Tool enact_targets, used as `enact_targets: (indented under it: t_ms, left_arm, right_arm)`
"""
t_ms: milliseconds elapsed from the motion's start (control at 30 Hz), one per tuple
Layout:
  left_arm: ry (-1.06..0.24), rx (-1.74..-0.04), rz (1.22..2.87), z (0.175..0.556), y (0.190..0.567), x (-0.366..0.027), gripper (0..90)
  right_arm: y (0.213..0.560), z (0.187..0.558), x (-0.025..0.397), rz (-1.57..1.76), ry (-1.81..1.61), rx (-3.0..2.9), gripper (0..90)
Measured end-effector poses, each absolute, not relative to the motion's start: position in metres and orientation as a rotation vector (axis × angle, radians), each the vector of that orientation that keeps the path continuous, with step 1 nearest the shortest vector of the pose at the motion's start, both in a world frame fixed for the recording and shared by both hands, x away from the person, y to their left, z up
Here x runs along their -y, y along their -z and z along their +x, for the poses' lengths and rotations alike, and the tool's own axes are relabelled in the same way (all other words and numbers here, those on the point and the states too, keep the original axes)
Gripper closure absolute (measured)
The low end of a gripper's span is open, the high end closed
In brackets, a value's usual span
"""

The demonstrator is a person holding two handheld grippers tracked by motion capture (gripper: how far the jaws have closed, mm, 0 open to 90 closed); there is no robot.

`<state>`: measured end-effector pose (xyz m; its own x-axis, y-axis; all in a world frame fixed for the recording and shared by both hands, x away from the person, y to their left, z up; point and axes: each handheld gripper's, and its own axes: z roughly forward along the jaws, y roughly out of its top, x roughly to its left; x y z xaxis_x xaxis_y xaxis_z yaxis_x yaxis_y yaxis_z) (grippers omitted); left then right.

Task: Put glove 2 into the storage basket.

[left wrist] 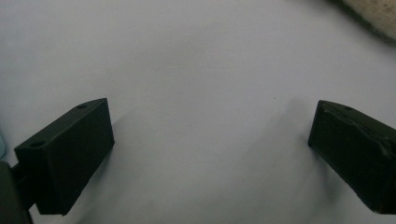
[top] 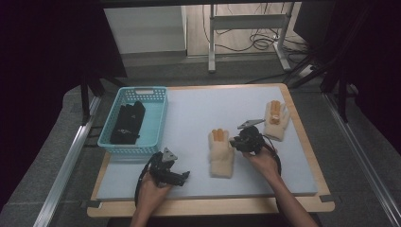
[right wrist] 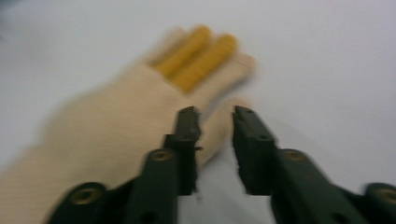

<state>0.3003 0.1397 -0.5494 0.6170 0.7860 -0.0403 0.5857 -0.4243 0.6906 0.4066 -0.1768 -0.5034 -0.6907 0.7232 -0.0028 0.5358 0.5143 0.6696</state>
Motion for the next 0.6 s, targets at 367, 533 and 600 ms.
enact_targets:
  t_ms: [367, 533, 600]
  left_arm:
    - [-0.379, -1.073, 2.160, 0.300, 0.549, -0.140, 0.5]
    - [-0.379, -1.073, 2.162, 0.300, 0.549, -0.140, 0.6]
    - [-0.379, -1.073, 2.161, 0.301, 0.549, -0.140, 0.6]
  right_arm:
    - [0.490, 0.419, 0.224, 1.092, -1.035, -2.404, 54.5]
    - [0.483, 0.438, 0.258, 1.154, -0.986, -2.316, 51.9]
    - [0.480, 0.445, 0.270, 1.170, -0.961, -2.279, 50.7]
